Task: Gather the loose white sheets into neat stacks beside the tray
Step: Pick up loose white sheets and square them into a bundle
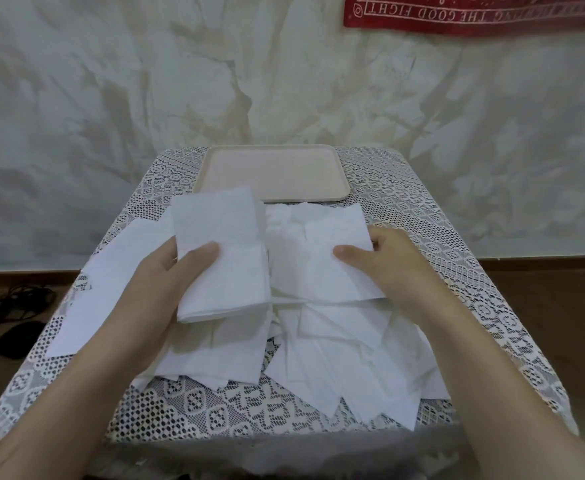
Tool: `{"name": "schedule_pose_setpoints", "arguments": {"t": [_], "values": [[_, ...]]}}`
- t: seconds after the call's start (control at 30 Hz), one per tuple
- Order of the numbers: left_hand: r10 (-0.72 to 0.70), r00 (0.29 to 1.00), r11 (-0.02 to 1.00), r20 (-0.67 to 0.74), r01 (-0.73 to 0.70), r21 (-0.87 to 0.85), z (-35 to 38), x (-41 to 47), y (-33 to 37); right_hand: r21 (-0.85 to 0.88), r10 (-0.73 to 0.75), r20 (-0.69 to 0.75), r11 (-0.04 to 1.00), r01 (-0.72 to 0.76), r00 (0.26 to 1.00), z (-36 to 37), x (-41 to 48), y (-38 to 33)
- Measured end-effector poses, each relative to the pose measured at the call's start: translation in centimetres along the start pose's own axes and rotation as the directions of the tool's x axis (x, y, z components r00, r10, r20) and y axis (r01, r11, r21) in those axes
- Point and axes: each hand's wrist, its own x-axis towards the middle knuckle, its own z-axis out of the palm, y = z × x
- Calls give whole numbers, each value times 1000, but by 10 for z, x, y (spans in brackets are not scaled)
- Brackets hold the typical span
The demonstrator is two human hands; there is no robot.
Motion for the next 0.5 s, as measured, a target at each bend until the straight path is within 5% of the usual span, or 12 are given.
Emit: {"name": "schedule_pose_setpoints", "arguments": {"t": [0.2,0.5], "values": [[-20,1000,1000,18,20,2,-2,1,-1,-242,37,-26,969,-42,999,12,3,-3],[-27,1000,999,0,27,22,-5,5,-2,-35,-94,-22,995,94,995,9,7,-5]]}}
